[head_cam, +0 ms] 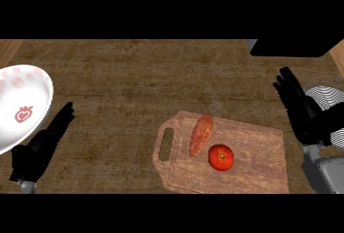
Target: Pick the tomato from the cutting board and place it in the tiered basket
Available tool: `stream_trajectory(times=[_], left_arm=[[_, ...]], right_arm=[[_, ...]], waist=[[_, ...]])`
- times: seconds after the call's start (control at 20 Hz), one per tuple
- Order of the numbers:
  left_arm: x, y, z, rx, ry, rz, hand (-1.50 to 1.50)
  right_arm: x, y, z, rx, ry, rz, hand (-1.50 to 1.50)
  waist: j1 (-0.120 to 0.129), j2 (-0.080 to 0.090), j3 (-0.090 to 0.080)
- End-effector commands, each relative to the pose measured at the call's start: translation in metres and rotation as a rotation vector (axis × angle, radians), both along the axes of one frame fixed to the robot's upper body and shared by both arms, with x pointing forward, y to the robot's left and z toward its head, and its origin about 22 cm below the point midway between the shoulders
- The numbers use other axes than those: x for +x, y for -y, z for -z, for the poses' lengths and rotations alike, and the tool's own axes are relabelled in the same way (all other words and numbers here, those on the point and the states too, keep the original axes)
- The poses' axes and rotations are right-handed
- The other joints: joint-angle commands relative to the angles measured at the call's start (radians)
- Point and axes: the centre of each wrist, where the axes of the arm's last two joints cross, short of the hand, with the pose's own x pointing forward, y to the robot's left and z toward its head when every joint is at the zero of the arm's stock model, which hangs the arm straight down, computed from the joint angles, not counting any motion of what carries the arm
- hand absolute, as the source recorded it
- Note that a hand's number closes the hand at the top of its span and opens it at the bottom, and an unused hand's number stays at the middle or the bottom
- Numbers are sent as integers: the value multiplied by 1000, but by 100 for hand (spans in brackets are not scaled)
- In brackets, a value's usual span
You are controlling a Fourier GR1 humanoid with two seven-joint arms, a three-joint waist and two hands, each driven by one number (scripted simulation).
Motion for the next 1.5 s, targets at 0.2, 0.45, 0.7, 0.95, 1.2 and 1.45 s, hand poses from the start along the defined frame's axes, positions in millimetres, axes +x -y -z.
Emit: stream_trajectory(times=[0.2,0.45,0.7,0.95,1.2,1.45], left_arm=[[29,-11,-28,94,148,-197,0],[16,-20,-13,110,130,-247,0],[31,-10,-19,97,127,-229,0],[31,-4,-23,116,134,-190,0],[42,15,-24,94,163,-155,0],[44,15,-24,92,165,-152,0]], right_arm=[[-33,-48,19,185,74,353,150],[-91,7,98,-14,-228,924,-150],[-142,-57,83,-38,-150,1008,-150],[-193,-54,69,-189,-313,781,-150],[-199,-44,52,-316,-474,583,-150],[-190,-34,11,-391,-591,570,-150]], waist=[[-73,-61,-1],[-134,-54,-8],[-97,-57,-7],[-56,-48,-12],[-19,-28,-16],[3,-31,-14]])
